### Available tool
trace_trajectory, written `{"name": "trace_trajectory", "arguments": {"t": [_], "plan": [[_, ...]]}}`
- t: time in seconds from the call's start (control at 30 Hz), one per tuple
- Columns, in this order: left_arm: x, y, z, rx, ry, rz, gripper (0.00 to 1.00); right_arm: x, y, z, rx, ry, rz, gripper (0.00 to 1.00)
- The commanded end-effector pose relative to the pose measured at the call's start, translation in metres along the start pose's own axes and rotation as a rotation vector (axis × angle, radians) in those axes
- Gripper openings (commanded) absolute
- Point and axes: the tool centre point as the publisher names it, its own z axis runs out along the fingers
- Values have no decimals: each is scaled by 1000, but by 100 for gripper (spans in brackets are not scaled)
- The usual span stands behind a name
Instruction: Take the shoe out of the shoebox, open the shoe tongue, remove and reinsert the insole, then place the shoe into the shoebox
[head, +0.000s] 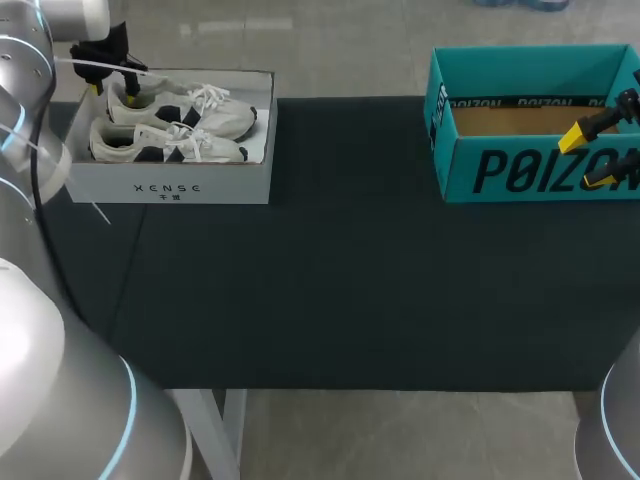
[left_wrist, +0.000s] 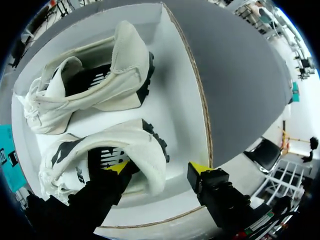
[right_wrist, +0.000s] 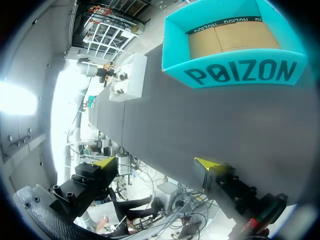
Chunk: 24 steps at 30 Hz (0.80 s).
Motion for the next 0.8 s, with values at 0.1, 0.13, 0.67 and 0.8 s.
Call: {"name": "trace_trajectory", "arguments": {"t": [0.1, 0.13, 0.67, 0.8], "plan": [[4, -7, -51, 334, -52, -8, 100, 0, 0, 0, 2, -3, 0, 100], [2, -9, -56, 338, -49, -5, 100, 0, 0, 0, 2, -3, 0, 100], [-12, -12, -90, 430, 61, -241, 100, 0, 0, 0, 2, -3, 0, 100], [-14, -8, -97, 410, 96, -445, 100, 0, 0, 0, 2, -3, 0, 100]]}}
